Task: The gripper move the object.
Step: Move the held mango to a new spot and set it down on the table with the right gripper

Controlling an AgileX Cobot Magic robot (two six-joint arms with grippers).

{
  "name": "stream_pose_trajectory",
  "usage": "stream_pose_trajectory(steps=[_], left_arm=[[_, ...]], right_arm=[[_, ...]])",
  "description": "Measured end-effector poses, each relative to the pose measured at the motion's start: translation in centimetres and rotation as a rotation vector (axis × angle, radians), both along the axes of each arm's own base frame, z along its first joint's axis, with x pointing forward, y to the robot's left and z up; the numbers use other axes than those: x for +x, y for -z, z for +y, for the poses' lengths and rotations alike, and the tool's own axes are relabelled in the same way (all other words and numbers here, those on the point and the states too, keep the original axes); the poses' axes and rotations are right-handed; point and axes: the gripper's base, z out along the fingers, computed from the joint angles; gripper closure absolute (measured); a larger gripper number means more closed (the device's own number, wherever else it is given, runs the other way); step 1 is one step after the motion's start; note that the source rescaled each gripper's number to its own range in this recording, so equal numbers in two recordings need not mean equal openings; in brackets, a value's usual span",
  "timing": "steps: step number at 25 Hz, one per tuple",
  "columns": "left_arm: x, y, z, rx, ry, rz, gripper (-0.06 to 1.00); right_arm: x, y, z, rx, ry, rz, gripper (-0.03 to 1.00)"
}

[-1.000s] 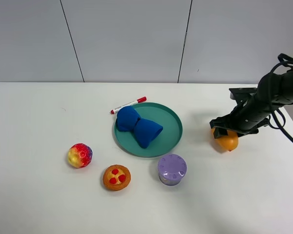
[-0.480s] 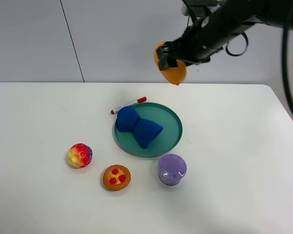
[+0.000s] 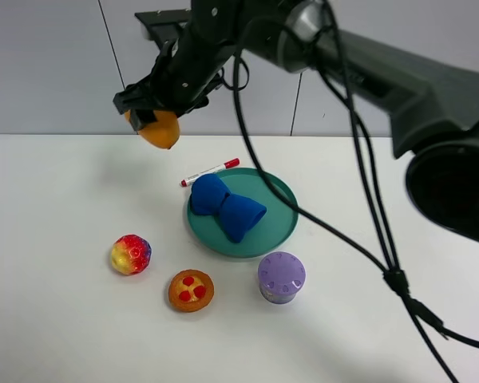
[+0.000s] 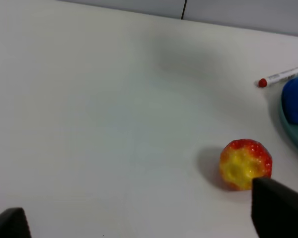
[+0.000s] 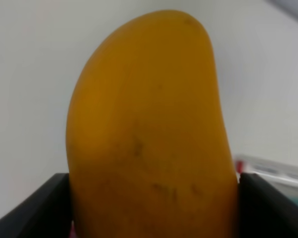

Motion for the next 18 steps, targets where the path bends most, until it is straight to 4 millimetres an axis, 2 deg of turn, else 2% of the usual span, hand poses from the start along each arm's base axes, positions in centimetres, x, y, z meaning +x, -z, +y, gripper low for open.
stream_pose_trajectory(steps=[4, 10, 18], left_arm=[[0.0, 0.0, 0.0, 0.000, 0.000, 0.000, -0.06], [0.0, 0.0, 0.0, 0.000, 0.000, 0.000, -0.06], [0.0, 0.0, 0.0, 0.000, 0.000, 0.000, -0.06]], right_arm=[[0.5, 3.5, 1.9, -0.020, -0.019, 0.042, 0.97], [1.4, 9.0, 2.7, -0.075, -0.014, 0.099, 0.97], [2.1, 12.8, 3.4, -0.065, 0.004, 0.102, 0.97]])
